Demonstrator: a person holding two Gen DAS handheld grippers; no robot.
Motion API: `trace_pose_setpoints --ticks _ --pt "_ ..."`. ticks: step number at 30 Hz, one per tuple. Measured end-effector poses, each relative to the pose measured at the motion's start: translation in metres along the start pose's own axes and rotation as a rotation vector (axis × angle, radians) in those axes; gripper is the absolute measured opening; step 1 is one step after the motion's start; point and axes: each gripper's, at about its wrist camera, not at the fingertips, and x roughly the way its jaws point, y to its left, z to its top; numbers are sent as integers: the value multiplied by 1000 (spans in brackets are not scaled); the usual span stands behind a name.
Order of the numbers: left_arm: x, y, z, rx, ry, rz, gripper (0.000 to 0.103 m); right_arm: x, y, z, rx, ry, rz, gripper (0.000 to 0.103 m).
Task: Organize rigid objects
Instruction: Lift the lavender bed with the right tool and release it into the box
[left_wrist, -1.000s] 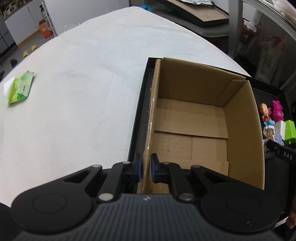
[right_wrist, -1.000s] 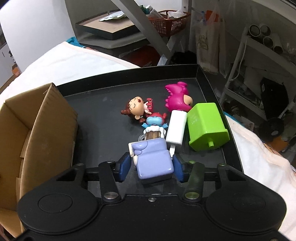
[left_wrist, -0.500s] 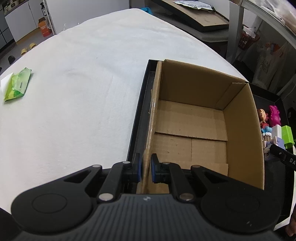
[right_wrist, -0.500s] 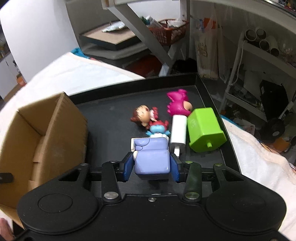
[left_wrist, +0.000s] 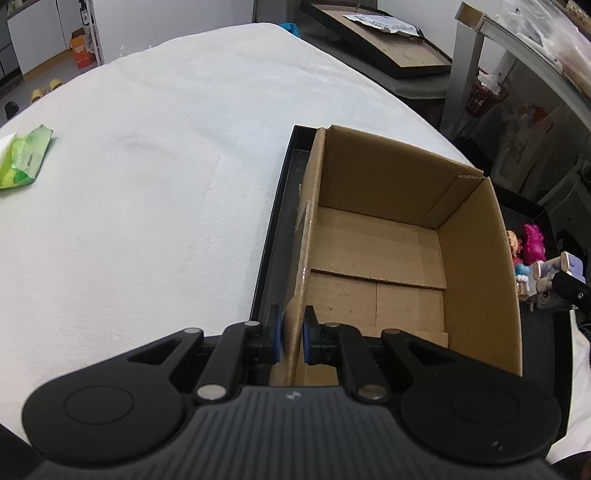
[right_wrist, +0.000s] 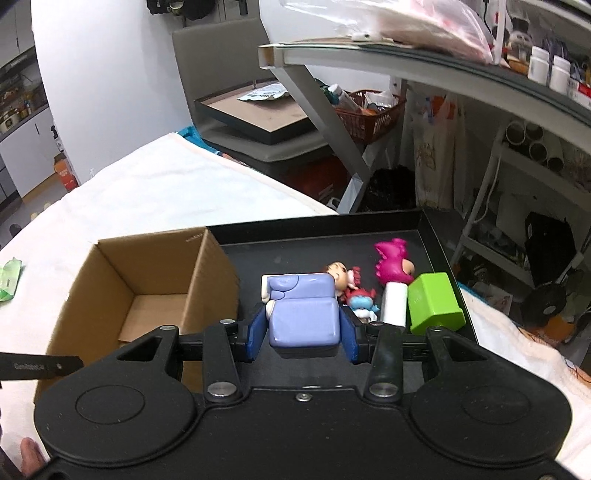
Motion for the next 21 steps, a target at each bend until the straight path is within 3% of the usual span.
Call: trace_pose_setpoints --ticks 15,21 --pt "1 16 -2 -63 -11 -83 12 -14 71 31 -125 -23 7 41" --pt "2 24 0 -90 0 -115 14 -5 103 32 -148 24 40 41"
